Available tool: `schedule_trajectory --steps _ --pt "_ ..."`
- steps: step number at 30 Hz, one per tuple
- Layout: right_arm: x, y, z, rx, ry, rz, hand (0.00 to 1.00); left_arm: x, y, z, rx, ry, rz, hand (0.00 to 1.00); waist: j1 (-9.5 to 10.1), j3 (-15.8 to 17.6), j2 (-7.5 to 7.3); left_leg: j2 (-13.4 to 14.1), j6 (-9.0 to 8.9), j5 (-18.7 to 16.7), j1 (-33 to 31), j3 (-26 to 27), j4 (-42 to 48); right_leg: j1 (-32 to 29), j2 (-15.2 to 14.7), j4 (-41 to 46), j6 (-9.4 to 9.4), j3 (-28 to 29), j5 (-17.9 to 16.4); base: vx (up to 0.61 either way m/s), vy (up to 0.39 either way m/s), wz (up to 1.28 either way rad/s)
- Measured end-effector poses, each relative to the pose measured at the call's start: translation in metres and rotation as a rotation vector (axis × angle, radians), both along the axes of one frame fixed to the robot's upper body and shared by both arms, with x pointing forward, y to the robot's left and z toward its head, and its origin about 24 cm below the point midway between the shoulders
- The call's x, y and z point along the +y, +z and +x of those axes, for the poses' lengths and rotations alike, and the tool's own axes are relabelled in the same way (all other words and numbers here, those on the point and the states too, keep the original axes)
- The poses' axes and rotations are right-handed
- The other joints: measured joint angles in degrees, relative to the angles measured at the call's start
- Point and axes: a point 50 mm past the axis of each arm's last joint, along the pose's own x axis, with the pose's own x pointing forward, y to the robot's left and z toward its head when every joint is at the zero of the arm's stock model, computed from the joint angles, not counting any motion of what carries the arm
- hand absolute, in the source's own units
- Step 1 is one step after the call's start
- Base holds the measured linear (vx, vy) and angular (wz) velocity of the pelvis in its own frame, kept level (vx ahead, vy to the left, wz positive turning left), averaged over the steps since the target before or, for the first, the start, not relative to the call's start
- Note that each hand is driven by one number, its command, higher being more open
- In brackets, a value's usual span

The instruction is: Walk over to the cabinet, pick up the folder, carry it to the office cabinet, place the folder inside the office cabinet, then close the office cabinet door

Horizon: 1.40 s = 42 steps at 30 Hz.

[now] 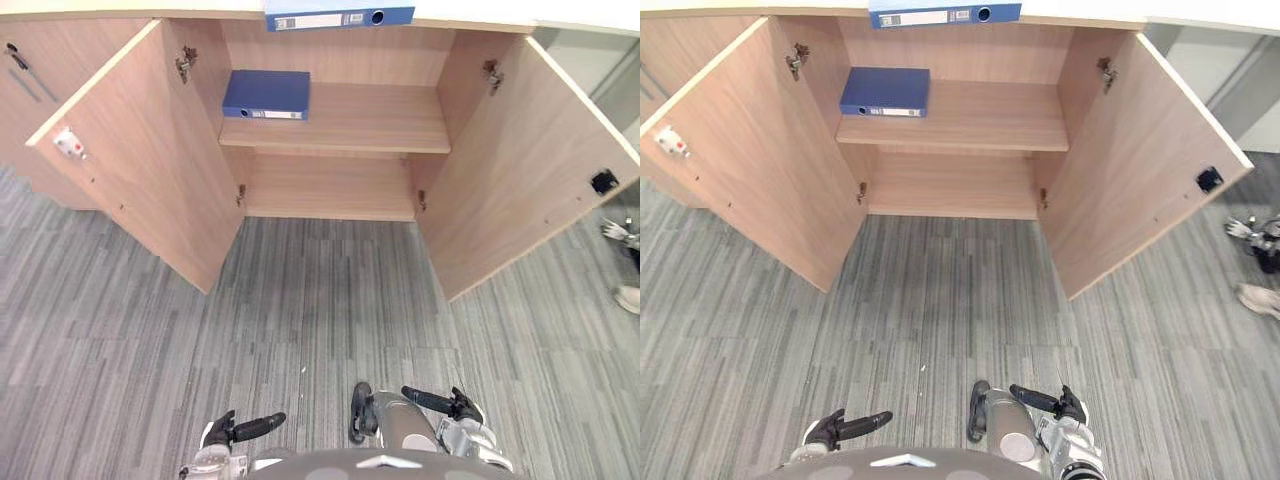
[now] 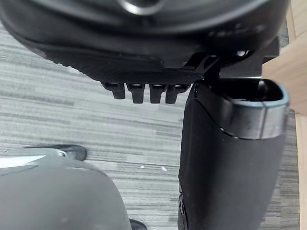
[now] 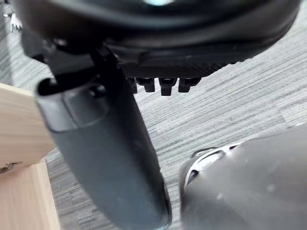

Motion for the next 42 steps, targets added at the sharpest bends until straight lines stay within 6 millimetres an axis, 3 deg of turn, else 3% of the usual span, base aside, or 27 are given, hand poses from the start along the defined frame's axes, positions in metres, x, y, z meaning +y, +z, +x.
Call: schedule_trajectory --steps 3,5,8,10,12,13,14,15,17,18,19,20,22,24,26,28,29,30,33,35,37,38,42 --pt "0.003 -0.001 -0.002 0.004 -0.018 0.010 1.00 0.000 0.005 0.012 -0.069 0.039 -0.006 1.00 1.19 0.7 0.34 6.8 0.21 -2.0 -10.1 4.5 24.0 9.7 2.3 -6.4 -0.64 0.2 -0.4 0.46 -0.194 -0.04" --pt "0.005 0.000 0.001 -0.012 -0.021 0.010 1.00 -0.001 0.009 0.021 -0.109 0.032 -0.001 1.00 1.51 0.8 0.18 8.0 0.45 -3.5 -15.0 6.1 25.1 13.3 2.3 -9.0 -1.03 0.5 -0.7 0.30 -0.046 -0.17" --pt "0.010 0.002 0.005 -0.034 -0.037 0.023 1.00 -0.002 0.014 0.036 -0.160 0.024 -0.002 1.00 2.63 0.9 -0.20 7.9 0.75 -4.6 -20.2 8.9 16.4 16.3 1.6 -11.8 -0.72 1.4 -0.8 0.25 0.050 -0.24" --pt "0.013 0.002 0.006 -0.039 -0.058 0.039 1.00 -0.008 0.017 0.048 -0.190 0.019 -0.014 1.00 2.82 1.4 -1.00 5.3 1.29 -3.5 -22.3 8.9 4.9 18.4 -0.4 -12.4 1.44 1.9 -2.2 0.25 0.152 -0.13" --pt "0.011 0.000 -0.001 -0.023 -0.068 0.033 1.00 -0.019 0.017 0.053 -0.212 0.026 -0.044 1.00 2.97 1.2 -1.10 3.2 1.93 3.6 -22.8 8.5 -4.7 19.9 -2.1 -12.9 4.18 2.6 -4.1 0.36 0.308 -0.19" --pt "0.014 -0.001 -0.002 -0.015 -0.067 0.040 1.00 -0.018 0.017 0.054 -0.215 0.012 -0.044 1.00 3.17 0.9 -1.98 1.6 3.91 6.5 -21.9 9.2 -5.0 20.6 -3.7 -12.9 5.27 4.3 -5.5 0.41 0.336 -0.29" --pt "0.018 -0.002 -0.003 -0.013 -0.068 0.051 1.00 -0.015 0.017 0.054 -0.213 0.009 -0.035 1.00 3.04 0.4 -3.02 1.0 4.54 5.2 -21.9 9.9 -4.6 20.5 -4.7 -12.7 5.03 4.7 -6.0 0.45 0.315 -0.36" --pt "0.022 -0.003 -0.005 -0.008 -0.069 0.062 1.00 -0.011 0.018 0.055 -0.215 0.017 -0.026 1.00 3.13 0.1 -4.09 0.5 5.09 2.6 -21.9 11.0 -2.8 20.1 -5.8 -11.3 5.16 5.7 -6.3 0.38 0.250 -0.36" --pt "0.023 -0.003 -0.007 0.000 -0.068 0.066 1.00 -0.011 0.017 0.054 -0.208 0.020 -0.024 1.00 4.06 -0.2 -4.42 0.5 5.67 -0.2 -19.8 13.2 -1.3 17.6 -7.1 -3.7 5.53 8.0 -6.5 0.35 0.235 -0.49" --pt "0.023 -0.003 -0.007 -0.001 -0.063 0.062 1.00 -0.011 0.017 0.052 -0.200 0.018 -0.024 1.00 4.02 -0.2 -4.48 0.3 5.99 -1.5 -18.0 14.1 -1.5 14.4 -8.1 4.4 5.87 8.9 -6.5 0.39 0.289 -0.44" --pt "0.021 -0.003 -0.006 -0.002 -0.050 0.054 1.00 -0.008 0.015 0.049 -0.179 0.010 -0.017 1.00 3.58 -0.3 -4.79 -1.1 6.75 -2.8 -14.9 14.7 -2.5 8.0 -10.3 19.5 8.63 10.5 -5.4 0.39 0.284 -0.29" --pt "0.021 -0.003 -0.007 -0.001 -0.048 0.054 1.00 -0.008 0.014 0.047 -0.168 0.007 -0.015 1.00 3.30 -0.4 -5.06 -1.5 7.05 -3.3 -13.6 14.8 -2.8 5.9 -10.9 25.0 9.19 10.7 -5.6 0.48 0.285 -0.08" --pt "0.020 -0.002 -0.005 -0.003 -0.030 0.043 1.00 -0.007 0.011 0.041 -0.133 0.016 -0.010 1.00 2.59 -0.4 -5.15 -2.2 7.31 -4.2 -8.6 14.7 -4.7 0.5 -11.2 34.9 8.27 9.5 -6.2 0.42 0.110 0.07" --pt "0.018 0.000 0.001 -0.026 -0.026 0.036 1.00 -0.008 0.011 0.040 -0.132 0.029 -0.019 1.00 2.21 -0.3 -4.67 -2.3 7.23 -4.2 -4.5 14.6 -8.4 -4.1 -10.0 35.4 6.05 7.3 -7.8 0.39 0.004 0.09" --pt "0.013 0.002 0.004 -0.034 -0.023 0.024 1.00 -0.012 0.009 0.037 -0.119 0.032 -0.029 1.00 2.05 -0.3 -3.65 -1.2 6.86 -4.0 -0.7 14.6 -11.5 -7.4 -7.6 29.0 4.76 5.2 -9.1 0.45 -0.085 0.09" --pt "0.009 0.002 0.004 -0.036 -0.020 0.015 1.00 -0.017 0.006 0.033 -0.101 0.032 -0.044 1.00 1.59 -0.8 -2.37 0.2 5.93 -3.5 2.0 14.2 -13.9 -9.8 -4.4 17.0 4.59 4.7 -7.8 0.47 -0.139 0.21" --pt "0.011 0.001 0.000 -0.025 -0.020 0.021 1.00 -0.013 0.005 0.028 -0.087 0.028 -0.038 1.00 0.96 -1.2 -3.14 -0.9 4.50 -3.0 3.5 13.1 -15.6 -9.1 -3.2 4.8 4.08 5.5 -0.1 0.52 -0.177 0.32" --pt "0.008 -0.001 -0.005 -0.009 -0.033 0.026 1.00 -0.017 0.003 0.026 -0.074 0.036 -0.049 1.00 1.08 -1.6 -1.95 0.2 3.12 -3.1 5.8 11.5 -17.0 -8.4 -2.3 4.8 0.71 5.3 5.6 0.52 -0.177 0.24" --pt "0.001 0.001 -0.004 -0.012 -0.024 0.004 1.00 -0.034 0.002 0.032 -0.089 0.045 -0.096 1.00 0.88 -2.6 0.51 2.1 1.13 1.5 5.5 10.7 -17.7 -7.1 -1.4 4.7 -1.02 3.2 2.5 0.49 -0.230 0.24" --pt "0.001 0.000 -0.005 -0.004 -0.023 0.006 1.00 -0.041 0.005 0.041 -0.119 0.040 -0.115 1.00 0.70 -2.2 0.50 3.8 0.62 3.4 4.7 9.6 -13.1 -2.7 -1.2 1.8 -1.28 0.7 1.4 0.25 -0.232 0.69" --pt "0.003 -0.001 -0.008 0.001 -0.017 0.007 1.00 -0.048 0.009 0.051 -0.166 0.030 -0.135 1.00 1.07 -1.6 -0.31 7.9 -0.21 2.4 -0.7 9.2 2.2 3.6 -0.4 -2.6 -1.23 -1.4 0.5 0.14 -0.223 0.64" --pt "0.004 -0.001 -0.007 -0.001 -0.017 0.007 1.00 -0.050 0.010 0.052 -0.174 0.030 -0.139 1.00 1.16 -1.7 -0.54 8.6 -0.09 1.6 -2.2 9.5 4.6 4.4 -0.2 -3.4 -1.13 -1.6 0.5 0.02 -0.111 0.23" --pt "0.005 -0.001 -0.007 0.001 -0.022 0.007 1.00 -0.056 0.012 0.057 -0.189 0.022 -0.154 1.00 1.22 -2.0 -0.31 8.1 0.18 -1.6 -8.4 12.4 1.1 6.6 -0.1 -6.0 0.14 -1.4 0.4 0.03 0.022 -0.01"
